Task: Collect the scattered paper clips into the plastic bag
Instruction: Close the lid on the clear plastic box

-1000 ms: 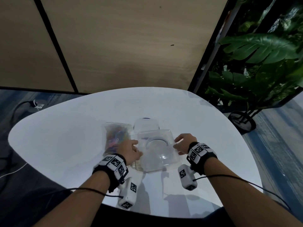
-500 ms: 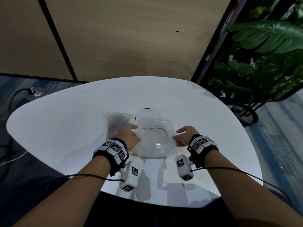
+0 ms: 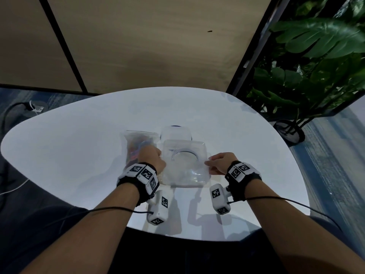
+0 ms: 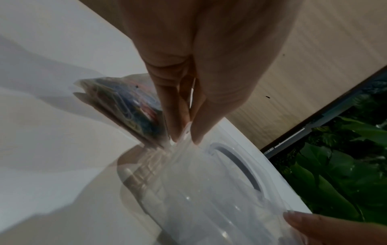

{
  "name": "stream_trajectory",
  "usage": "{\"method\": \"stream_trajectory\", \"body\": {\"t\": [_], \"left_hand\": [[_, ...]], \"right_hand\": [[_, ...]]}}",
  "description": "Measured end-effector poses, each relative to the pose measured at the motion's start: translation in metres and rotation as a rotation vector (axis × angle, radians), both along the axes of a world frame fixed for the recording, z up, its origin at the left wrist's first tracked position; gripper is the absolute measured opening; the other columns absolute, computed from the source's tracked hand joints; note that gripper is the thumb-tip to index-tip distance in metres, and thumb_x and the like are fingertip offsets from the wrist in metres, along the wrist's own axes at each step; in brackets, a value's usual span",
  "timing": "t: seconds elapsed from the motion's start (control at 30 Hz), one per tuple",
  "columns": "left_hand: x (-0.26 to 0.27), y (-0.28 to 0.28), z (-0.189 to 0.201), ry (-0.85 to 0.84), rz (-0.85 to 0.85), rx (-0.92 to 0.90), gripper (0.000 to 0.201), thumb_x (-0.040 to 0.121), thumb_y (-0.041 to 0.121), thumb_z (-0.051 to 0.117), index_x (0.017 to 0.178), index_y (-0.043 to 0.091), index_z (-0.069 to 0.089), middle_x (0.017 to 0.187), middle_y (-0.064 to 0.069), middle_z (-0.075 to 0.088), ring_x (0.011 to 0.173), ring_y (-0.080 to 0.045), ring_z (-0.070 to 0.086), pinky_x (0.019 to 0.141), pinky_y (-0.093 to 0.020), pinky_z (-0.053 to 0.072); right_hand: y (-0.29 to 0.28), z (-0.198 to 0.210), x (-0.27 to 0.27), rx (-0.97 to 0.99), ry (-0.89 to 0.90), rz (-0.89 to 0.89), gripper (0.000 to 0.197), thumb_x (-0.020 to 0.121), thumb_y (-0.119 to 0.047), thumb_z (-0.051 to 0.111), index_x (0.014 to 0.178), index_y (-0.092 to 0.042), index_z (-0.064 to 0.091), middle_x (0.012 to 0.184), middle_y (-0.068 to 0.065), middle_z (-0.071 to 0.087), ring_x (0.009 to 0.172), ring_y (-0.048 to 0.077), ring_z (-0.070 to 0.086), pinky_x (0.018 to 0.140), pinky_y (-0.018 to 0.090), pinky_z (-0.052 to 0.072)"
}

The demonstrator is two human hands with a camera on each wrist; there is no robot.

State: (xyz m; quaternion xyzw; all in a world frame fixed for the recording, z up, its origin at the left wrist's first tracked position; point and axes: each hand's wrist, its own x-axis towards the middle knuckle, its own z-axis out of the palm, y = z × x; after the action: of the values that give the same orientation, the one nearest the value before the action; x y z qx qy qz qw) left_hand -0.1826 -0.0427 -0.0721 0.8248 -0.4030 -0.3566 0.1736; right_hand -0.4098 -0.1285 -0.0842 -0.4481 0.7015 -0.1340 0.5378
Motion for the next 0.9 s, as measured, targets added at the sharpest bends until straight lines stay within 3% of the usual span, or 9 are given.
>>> {"method": "stream_trajectory", "body": {"t": [0.07, 0.17, 0.3, 0.4, 0.47, 0.57, 0.67, 0.8, 0.9], "left_hand": [[-0.004, -0.001, 0.007, -0.075, -0.044, -0.002, 0.035, 0.089, 0.009, 0.065, 0.123, 0.003, 0.068, 0.123, -0.012, 0.069, 0.116, -0.028, 0.065, 0.100, -0.033, 0.052], [-0.012, 0.001, 0.014, -0.155, -0.041, -0.019, 0.040, 0.094, 0.010, 0.060, 0.134, 0.008, 0.061, 0.141, -0.009, 0.057, 0.127, -0.027, 0.059, 0.103, -0.031, 0.050], [-0.006, 0.000, 0.002, 0.000, -0.007, -0.009, 0.037, 0.089, 0.004, 0.064, 0.125, 0.003, 0.068, 0.132, -0.012, 0.067, 0.124, -0.028, 0.061, 0.106, -0.030, 0.047], [0.005, -0.001, -0.003, 0.093, 0.072, -0.011, 0.035, 0.083, 0.010, 0.074, 0.117, 0.012, 0.074, 0.126, -0.006, 0.071, 0.118, -0.024, 0.064, 0.094, -0.020, 0.044], [0.009, -0.002, -0.008, 0.100, 0.070, 0.011, 0.033, 0.081, 0.015, 0.077, 0.114, 0.020, 0.075, 0.121, 0.000, 0.073, 0.112, -0.021, 0.066, 0.088, -0.018, 0.042], [0.008, -0.004, -0.006, 0.103, 0.078, 0.015, 0.030, 0.081, 0.012, 0.076, 0.111, 0.017, 0.075, 0.118, -0.003, 0.073, 0.105, -0.020, 0.068, 0.084, -0.018, 0.043], [0.005, -0.006, -0.004, 0.002, 0.051, -0.007, 0.030, 0.082, 0.012, 0.076, 0.111, 0.016, 0.076, 0.120, -0.002, 0.073, 0.105, -0.020, 0.066, 0.082, -0.017, 0.040], [0.002, -0.019, 0.001, -0.173, -0.088, 0.085, 0.030, 0.085, 0.018, 0.068, 0.113, 0.009, 0.073, 0.119, -0.007, 0.071, 0.113, -0.026, 0.065, 0.091, -0.025, 0.051], [0.002, -0.031, 0.007, -0.303, -0.237, 0.171, 0.033, 0.086, 0.029, 0.064, 0.107, 0.004, 0.069, 0.112, -0.011, 0.072, 0.107, -0.031, 0.066, 0.077, -0.031, 0.050]], "right_hand": [[0.004, 0.002, 0.000, 0.013, -0.033, -0.014, 0.018, 0.075, -0.002, 0.081, 0.083, -0.004, 0.064, 0.071, 0.016, 0.067, 0.061, 0.027, 0.067, 0.065, 0.036, 0.062], [0.005, 0.005, 0.002, 0.022, -0.062, -0.033, 0.021, 0.075, 0.002, 0.080, 0.086, -0.003, 0.063, 0.076, 0.019, 0.065, 0.064, 0.029, 0.065, 0.061, 0.037, 0.062], [0.007, 0.011, 0.002, 0.008, -0.081, -0.025, 0.024, 0.076, 0.003, 0.078, 0.092, -0.003, 0.061, 0.073, 0.018, 0.064, 0.059, 0.027, 0.064, 0.055, 0.035, 0.061], [0.011, 0.003, -0.004, -0.085, -0.098, 0.005, 0.025, 0.078, -0.001, 0.078, 0.094, -0.003, 0.060, 0.067, 0.013, 0.062, 0.055, 0.023, 0.063, 0.061, 0.036, 0.062], [0.015, -0.008, -0.005, -0.219, 0.000, 0.055, 0.020, 0.077, -0.010, 0.079, 0.089, -0.010, 0.062, 0.069, 0.005, 0.065, 0.059, 0.022, 0.068, 0.071, 0.039, 0.062], [0.016, -0.010, 0.002, -0.396, 0.290, 0.233, 0.015, 0.077, -0.022, 0.073, 0.077, -0.026, 0.058, 0.078, -0.005, 0.071, 0.075, 0.019, 0.071, 0.077, 0.027, 0.054], [0.003, -0.002, 0.011, -0.390, 0.432, 0.364, 0.010, 0.074, -0.021, 0.068, 0.075, -0.023, 0.059, 0.085, 0.000, 0.073, 0.084, 0.022, 0.069, 0.084, 0.031, 0.055], [-0.009, 0.004, 0.013, -0.286, 0.367, 0.384, 0.010, 0.073, -0.018, 0.069, 0.077, -0.020, 0.060, 0.081, 0.006, 0.073, 0.067, 0.025, 0.074, 0.069, 0.040, 0.063], [-0.016, 0.008, 0.011, -0.201, 0.341, 0.436, 0.013, 0.078, -0.016, 0.070, 0.084, -0.013, 0.058, 0.077, 0.010, 0.074, 0.067, 0.024, 0.075, 0.068, 0.043, 0.063]]}}
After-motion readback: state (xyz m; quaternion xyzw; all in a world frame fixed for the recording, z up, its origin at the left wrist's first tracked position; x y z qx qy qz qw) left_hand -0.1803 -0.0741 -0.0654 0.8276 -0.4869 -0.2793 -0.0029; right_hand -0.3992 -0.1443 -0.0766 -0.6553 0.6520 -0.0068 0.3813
